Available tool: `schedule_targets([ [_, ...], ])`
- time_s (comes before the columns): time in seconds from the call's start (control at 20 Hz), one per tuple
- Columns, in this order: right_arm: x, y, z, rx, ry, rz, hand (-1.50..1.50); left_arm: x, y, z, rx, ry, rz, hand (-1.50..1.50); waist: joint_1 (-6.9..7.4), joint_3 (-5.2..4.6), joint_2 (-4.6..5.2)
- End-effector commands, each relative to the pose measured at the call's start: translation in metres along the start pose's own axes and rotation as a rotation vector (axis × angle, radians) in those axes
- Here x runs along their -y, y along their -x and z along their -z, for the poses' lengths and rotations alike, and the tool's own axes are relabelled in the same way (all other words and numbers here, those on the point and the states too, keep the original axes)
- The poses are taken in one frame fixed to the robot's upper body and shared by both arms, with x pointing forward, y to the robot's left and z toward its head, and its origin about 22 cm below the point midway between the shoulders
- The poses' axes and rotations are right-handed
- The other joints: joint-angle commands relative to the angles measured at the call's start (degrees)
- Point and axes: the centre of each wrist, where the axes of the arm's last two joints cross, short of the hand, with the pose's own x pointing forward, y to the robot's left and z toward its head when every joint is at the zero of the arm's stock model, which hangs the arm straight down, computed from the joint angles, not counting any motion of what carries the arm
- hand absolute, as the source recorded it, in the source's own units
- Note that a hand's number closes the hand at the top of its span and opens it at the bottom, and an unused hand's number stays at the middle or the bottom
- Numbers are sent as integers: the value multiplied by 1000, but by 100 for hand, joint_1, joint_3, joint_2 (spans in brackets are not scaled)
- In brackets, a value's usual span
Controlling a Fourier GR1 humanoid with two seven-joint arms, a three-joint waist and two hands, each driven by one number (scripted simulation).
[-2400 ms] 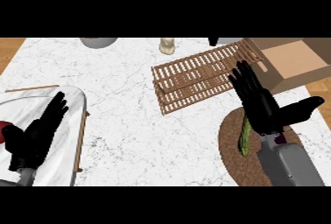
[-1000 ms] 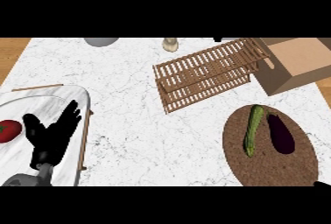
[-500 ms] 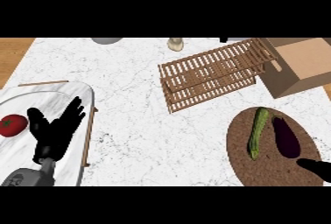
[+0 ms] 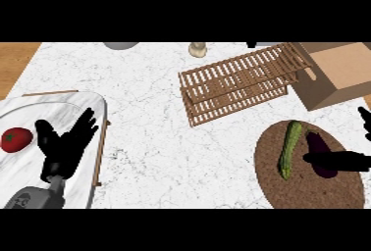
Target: Pick the squash from the placemat and place it in the tiered shelf
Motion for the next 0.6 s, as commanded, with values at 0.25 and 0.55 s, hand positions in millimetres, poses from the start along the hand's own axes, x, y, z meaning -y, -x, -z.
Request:
schedule_targets([
  [0.25, -45, -4, 5, -144, -28, -122, -150, -14, 19, -5, -107, -24, -24, 0, -87, -57, 36],
  [0.55, -64, -23, -1, -175, 16, -135, -150, -18, 21, -6, -90, -25, -18, 0, -101, -61, 30],
])
